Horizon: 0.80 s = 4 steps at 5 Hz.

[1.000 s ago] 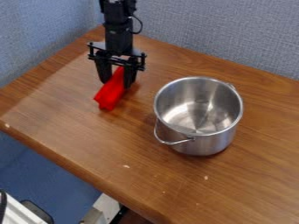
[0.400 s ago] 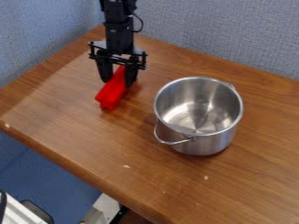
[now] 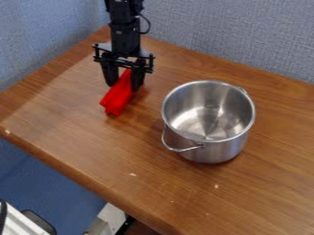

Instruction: Put the red object in the metal pot

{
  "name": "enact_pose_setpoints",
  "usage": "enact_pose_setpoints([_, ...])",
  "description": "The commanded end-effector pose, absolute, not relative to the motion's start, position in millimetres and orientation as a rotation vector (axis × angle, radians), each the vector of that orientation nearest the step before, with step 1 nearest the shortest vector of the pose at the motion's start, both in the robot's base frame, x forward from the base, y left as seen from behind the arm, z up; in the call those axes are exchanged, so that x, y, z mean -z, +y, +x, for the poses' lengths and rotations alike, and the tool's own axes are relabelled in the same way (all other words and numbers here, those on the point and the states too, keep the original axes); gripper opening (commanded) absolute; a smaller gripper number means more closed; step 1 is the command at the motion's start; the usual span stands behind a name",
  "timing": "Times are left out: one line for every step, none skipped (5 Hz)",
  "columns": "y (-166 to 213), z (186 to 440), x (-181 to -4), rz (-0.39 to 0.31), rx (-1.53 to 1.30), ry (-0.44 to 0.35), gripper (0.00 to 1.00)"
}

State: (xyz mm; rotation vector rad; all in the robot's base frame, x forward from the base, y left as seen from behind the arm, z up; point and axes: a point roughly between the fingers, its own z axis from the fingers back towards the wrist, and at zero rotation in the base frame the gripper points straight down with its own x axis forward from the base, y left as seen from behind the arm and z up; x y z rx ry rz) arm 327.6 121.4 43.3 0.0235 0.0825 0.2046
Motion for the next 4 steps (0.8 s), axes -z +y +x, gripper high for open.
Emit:
enact_pose_setpoints([120.5,337.1,-80.0,0.048,-0.194,-0.022,0.0])
enact_pose_setpoints([120.4,337.3,-80.9,0.048,-0.193,-0.024,0.0])
enact_pose_setpoints([120.2,337.6,-81.8,0.048,-0.191,-0.027,0.0])
enact_pose_setpoints([120.1,337.9,-82.9,0.047,-0.19,-0.029,0.0])
